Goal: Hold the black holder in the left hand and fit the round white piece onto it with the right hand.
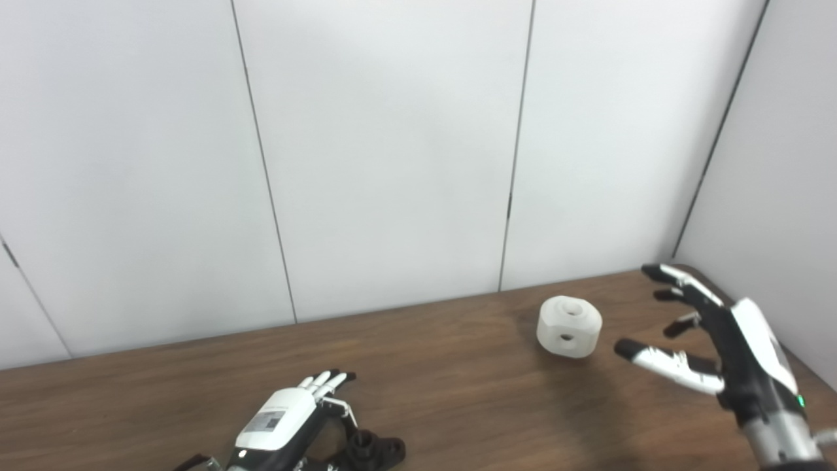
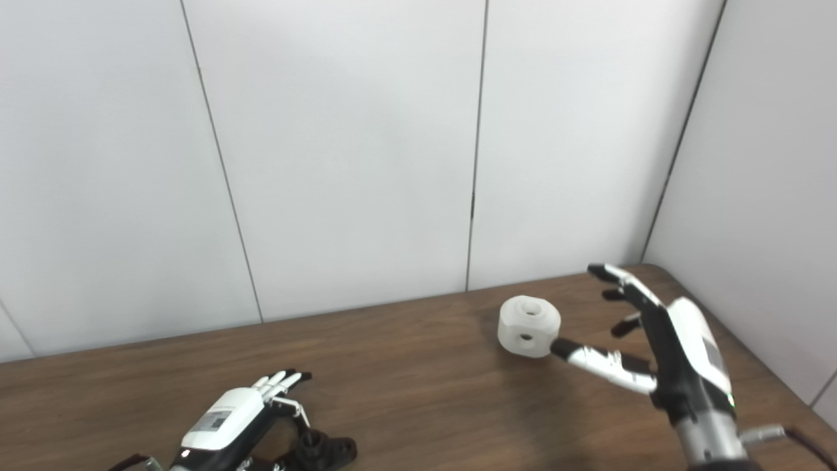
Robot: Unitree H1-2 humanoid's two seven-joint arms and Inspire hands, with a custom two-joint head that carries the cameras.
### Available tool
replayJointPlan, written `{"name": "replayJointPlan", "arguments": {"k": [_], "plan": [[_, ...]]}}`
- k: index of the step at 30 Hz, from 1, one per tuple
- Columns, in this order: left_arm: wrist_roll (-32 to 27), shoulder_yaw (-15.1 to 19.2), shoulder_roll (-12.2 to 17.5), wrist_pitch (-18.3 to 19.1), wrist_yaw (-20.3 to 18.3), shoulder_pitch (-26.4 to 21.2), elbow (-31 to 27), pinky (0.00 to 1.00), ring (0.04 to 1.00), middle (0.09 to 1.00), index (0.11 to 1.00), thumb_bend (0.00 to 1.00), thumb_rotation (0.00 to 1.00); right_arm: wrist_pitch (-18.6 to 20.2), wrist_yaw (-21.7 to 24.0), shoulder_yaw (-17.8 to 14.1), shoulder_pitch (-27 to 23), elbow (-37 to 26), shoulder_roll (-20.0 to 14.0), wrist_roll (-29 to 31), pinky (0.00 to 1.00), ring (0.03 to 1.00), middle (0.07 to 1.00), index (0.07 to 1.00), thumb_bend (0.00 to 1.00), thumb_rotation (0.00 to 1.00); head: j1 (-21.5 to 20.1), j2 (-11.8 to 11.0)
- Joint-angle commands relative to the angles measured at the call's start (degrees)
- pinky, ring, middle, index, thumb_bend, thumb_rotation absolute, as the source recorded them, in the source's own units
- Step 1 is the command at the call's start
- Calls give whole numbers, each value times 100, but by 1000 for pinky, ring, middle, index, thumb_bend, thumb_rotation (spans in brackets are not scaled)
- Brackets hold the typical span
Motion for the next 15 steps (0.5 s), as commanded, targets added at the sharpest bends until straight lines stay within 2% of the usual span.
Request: {"name": "replayJointPlan", "arguments": {"k": [1, 4, 7, 12, 15], "plan": [[98, 74, 157, -10, 106, -123, 68, 1000, 1000, 956, 481, 518, 47, 155, 114, -68, -280, -143, -328, -227, 567, 809, 873, 862, 999, 739, 6, 2], [116, 72, 174, 9, 90, -126, 60, 1000, 1000, 958, 482, 518, 47, 341, 337, -36, -572, 10, -661, -345, 562, 816, 889, 869, 1000, 728, 7, 11], [117, 66, 176, 24, 73, -131, 63, 1000, 1000, 960, 482, 518, 47, 438, 590, 32, -835, 233, -942, -500, 632, 857, 904, 893, 976, 716, 11, 12], [124, 52, 174, 13, 71, -139, 84, 1000, 1000, 963, 482, 518, 47, 466, 1039, 129, -1242, 671, -1062, -783, 637, 867, 919, 910, 927, 638, -46, -30], [91, 54, 184, -50, 87, -135, 122, 1000, 1000, 960, 482, 518, 47, 467, 1315, 234, -1465, 994, -1096, -1018, 682, 903, 939, 916, 921, 594, -110, -48]]}}
